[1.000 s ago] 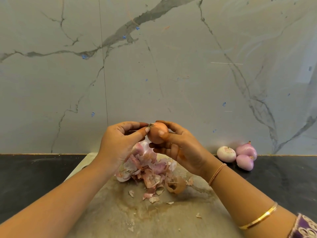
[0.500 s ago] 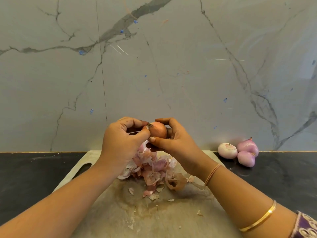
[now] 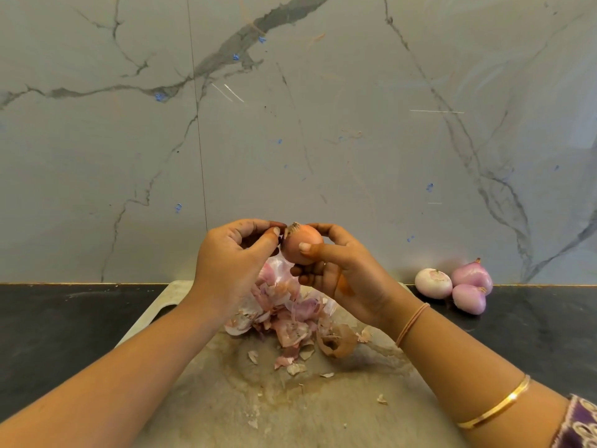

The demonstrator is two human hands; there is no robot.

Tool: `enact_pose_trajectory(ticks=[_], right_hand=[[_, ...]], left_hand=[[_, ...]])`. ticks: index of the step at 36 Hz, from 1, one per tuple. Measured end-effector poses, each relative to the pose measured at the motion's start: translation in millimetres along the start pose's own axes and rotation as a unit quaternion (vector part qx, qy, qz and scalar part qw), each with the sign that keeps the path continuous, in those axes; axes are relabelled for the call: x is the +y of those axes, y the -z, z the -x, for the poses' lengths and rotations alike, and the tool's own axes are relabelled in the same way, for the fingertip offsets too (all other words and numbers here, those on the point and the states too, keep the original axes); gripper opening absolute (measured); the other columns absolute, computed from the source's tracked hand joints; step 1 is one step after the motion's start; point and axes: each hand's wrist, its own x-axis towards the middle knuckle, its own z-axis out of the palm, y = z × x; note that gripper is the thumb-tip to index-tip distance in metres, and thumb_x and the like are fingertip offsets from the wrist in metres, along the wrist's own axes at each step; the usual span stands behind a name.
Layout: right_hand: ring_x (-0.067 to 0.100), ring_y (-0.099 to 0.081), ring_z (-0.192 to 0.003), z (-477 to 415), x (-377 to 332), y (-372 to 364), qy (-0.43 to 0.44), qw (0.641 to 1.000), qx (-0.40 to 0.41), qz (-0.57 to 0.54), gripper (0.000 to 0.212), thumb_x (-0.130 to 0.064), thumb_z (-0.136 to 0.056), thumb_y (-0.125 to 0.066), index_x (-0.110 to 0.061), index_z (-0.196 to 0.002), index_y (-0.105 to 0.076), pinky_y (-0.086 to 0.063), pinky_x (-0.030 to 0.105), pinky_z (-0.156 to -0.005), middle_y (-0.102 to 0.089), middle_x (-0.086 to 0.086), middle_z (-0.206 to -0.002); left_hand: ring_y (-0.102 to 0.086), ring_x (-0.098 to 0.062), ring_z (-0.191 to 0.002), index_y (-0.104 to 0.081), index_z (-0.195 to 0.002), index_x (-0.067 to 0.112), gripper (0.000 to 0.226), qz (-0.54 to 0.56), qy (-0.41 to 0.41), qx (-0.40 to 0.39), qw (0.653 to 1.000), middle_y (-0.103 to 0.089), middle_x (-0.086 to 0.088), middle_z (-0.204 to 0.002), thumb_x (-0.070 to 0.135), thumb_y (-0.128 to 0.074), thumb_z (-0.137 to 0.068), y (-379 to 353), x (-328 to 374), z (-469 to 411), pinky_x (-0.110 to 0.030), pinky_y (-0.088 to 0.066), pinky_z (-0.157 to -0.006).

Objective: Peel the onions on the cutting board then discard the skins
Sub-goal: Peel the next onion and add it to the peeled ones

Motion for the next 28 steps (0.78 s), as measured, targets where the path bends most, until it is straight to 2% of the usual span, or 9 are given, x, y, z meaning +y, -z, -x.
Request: enact_pose_trajectory(ticks=[3, 5, 7, 10, 14, 17, 20, 25, 28], right_hand=[[0.019, -0.066, -0.067, -0.7, 0.4, 0.5, 0.006, 1.000, 0.006, -0.004, 0.058, -0.017, -0.071, -0.066, -0.008, -0.126, -0.047, -0.055, 0.025, -0.063, -0.061, 0.018, -0.107], [0.017, -0.065, -0.068, -1.2, 0.4, 1.8, 0.006, 1.000, 0.004, -0.009, 0.054, -0.014, -0.078, -0.068, -0.007, -0.127, -0.048, -0.055, 0.026, -0.064, -0.060, 0.017, -0.108], [0.017, -0.064, -0.068, -1.2, 0.6, 2.5, 0.004, 1.000, 0.005, -0.007, 0.045, -0.011, -0.086, -0.065, -0.007, -0.127, -0.048, -0.055, 0.026, -0.066, -0.061, 0.016, -0.107], [0.015, -0.061, -0.069, -1.8, 1.6, 1.5, 0.004, 1.000, 0.008, 0.002, 0.040, -0.008, -0.090, -0.061, -0.008, -0.128, -0.049, -0.053, 0.025, -0.065, -0.059, 0.015, -0.109], [0.014, -0.056, -0.065, -3.0, 1.6, -0.2, 0.004, 0.999, 0.034, 0.010, 0.044, -0.004, -0.091, -0.059, -0.013, -0.132, -0.044, -0.050, 0.023, -0.061, -0.055, 0.016, -0.110], [0.014, -0.054, -0.062, -3.3, 0.5, 0.4, -0.001, 0.999, 0.050, 0.000, 0.043, -0.005, -0.092, -0.058, -0.012, -0.131, -0.042, -0.049, 0.023, -0.059, -0.057, 0.017, -0.103], [0.014, -0.056, -0.063, -3.2, 0.1, 0.3, -0.007, 0.998, 0.058, 0.005, 0.037, -0.015, -0.094, -0.054, -0.006, -0.129, -0.045, -0.050, 0.024, -0.060, -0.058, 0.016, -0.097], [0.010, -0.060, -0.064, -4.7, 0.1, 2.3, -0.018, 0.998, 0.059, 0.006, 0.060, -0.035, -0.081, -0.057, 0.003, -0.126, -0.053, -0.051, 0.021, -0.061, -0.064, 0.021, -0.105], [0.014, -0.059, -0.067, -3.8, -1.0, 4.5, -0.028, 0.997, 0.067, -0.010, 0.048, -0.029, -0.089, -0.053, 0.004, -0.124, -0.053, -0.051, 0.021, -0.061, -0.063, 0.017, -0.092]], left_hand=[[-0.069, -0.010, -0.080, -0.071, -0.079, 0.025, 0.016, 0.030, 0.010, -0.004, 0.999, -0.073, 0.009, -0.075, 0.011, -0.066, -0.085, 0.2, 0.8, 1.1, -0.019, -0.056, -0.070], [-0.069, -0.007, -0.078, -0.071, -0.081, 0.026, 0.008, 0.018, 0.000, -0.016, 1.000, -0.073, 0.009, -0.077, 0.018, -0.072, -0.078, 0.4, 1.8, 1.8, -0.016, -0.055, -0.069], [-0.068, -0.002, -0.077, -0.070, -0.083, 0.026, 0.011, -0.009, -0.010, -0.020, 1.000, -0.072, 0.011, -0.076, 0.022, -0.075, -0.073, 0.1, 1.0, 2.2, -0.013, -0.052, -0.067], [-0.067, -0.001, -0.074, -0.070, -0.081, 0.028, 0.012, -0.032, -0.018, -0.003, 0.999, -0.071, 0.014, -0.073, 0.016, -0.073, -0.078, -0.6, -2.1, 1.3, -0.012, -0.051, -0.065], [-0.067, -0.005, -0.073, -0.069, -0.080, 0.028, 0.015, -0.042, -0.016, 0.006, 0.999, -0.071, 0.011, -0.073, 0.014, -0.070, -0.083, -0.5, -4.6, 0.1, -0.017, -0.054, -0.068], [-0.068, -0.012, -0.076, -0.069, -0.080, 0.026, 0.013, -0.032, -0.007, 0.010, 0.999, -0.071, 0.006, -0.076, 0.014, -0.069, -0.084, -0.6, -4.4, 0.0, -0.025, -0.056, -0.073], [-0.069, -0.014, -0.076, -0.069, -0.081, 0.024, 0.011, -0.026, 0.009, 0.024, 0.999, -0.071, 0.003, -0.077, 0.014, -0.068, -0.085, 0.7, -5.0, -2.4, -0.032, -0.057, -0.077], [-0.070, -0.014, -0.076, -0.068, -0.081, 0.025, 0.011, -0.053, 0.022, 0.038, 0.998, -0.071, 0.002, -0.080, 0.015, -0.068, -0.086, 4.0, -8.4, -5.7, -0.039, -0.057, -0.080], [-0.068, -0.013, -0.082, -0.067, -0.085, 0.026, 0.015, -0.090, 0.005, 0.012, 0.996, -0.070, 0.006, -0.086, 0.012, -0.066, -0.086, 3.9, -9.2, -4.3, -0.037, -0.058, -0.080]])
